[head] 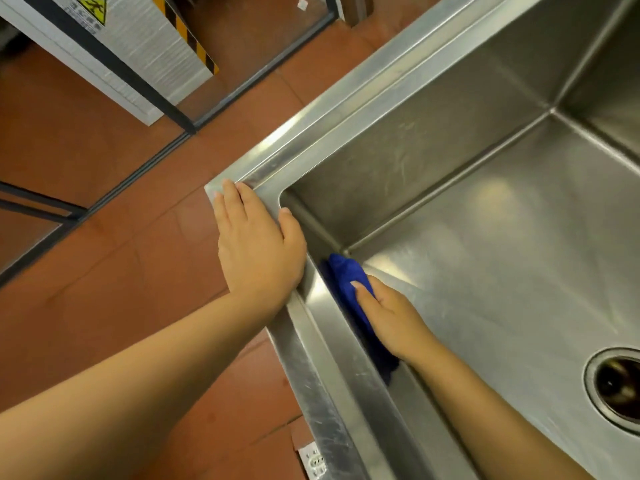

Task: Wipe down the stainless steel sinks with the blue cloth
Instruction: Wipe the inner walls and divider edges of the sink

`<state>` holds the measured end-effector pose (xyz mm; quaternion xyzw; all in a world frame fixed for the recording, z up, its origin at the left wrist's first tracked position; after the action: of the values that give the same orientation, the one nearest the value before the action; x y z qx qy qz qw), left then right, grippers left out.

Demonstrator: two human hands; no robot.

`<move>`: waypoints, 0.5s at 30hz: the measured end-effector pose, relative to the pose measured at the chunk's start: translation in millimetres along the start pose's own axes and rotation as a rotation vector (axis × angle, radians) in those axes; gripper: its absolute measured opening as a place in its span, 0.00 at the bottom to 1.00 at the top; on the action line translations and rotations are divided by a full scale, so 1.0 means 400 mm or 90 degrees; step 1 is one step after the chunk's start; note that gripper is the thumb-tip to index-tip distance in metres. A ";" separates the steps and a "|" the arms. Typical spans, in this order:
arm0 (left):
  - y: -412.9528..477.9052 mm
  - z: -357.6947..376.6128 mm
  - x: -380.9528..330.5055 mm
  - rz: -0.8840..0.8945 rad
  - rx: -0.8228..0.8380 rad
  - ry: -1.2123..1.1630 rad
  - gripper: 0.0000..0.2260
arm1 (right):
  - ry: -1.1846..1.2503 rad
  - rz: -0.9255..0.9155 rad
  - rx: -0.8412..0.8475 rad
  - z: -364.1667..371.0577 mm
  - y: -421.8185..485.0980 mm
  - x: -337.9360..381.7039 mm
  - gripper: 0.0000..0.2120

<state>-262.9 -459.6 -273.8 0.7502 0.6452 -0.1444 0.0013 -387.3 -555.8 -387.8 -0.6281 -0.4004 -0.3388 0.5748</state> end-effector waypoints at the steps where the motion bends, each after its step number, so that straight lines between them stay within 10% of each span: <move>1: -0.002 0.000 -0.001 0.002 0.000 -0.004 0.28 | 0.009 0.004 0.001 0.000 -0.008 0.003 0.17; 7: 0.002 0.000 0.000 0.011 -0.003 -0.028 0.29 | 0.131 -0.120 0.024 -0.009 -0.175 0.097 0.18; 15: -0.053 0.002 -0.002 0.047 0.045 -0.028 0.30 | 0.036 -0.003 -0.003 -0.007 -0.129 0.018 0.17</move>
<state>-283.9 -457.1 -270.6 0.7695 0.6117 -0.1834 -0.0055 -429.8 -556.7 -357.9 -0.6184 -0.3850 -0.3586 0.5837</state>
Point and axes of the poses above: each hand's wrist, its own y-axis towards the middle knuckle, its own z-axis out of the palm, x = y × z, the point moved 5 cm from there along y, towards the middle knuckle, and after that the axes turned 9 degrees about x, right-handed, at the moved point
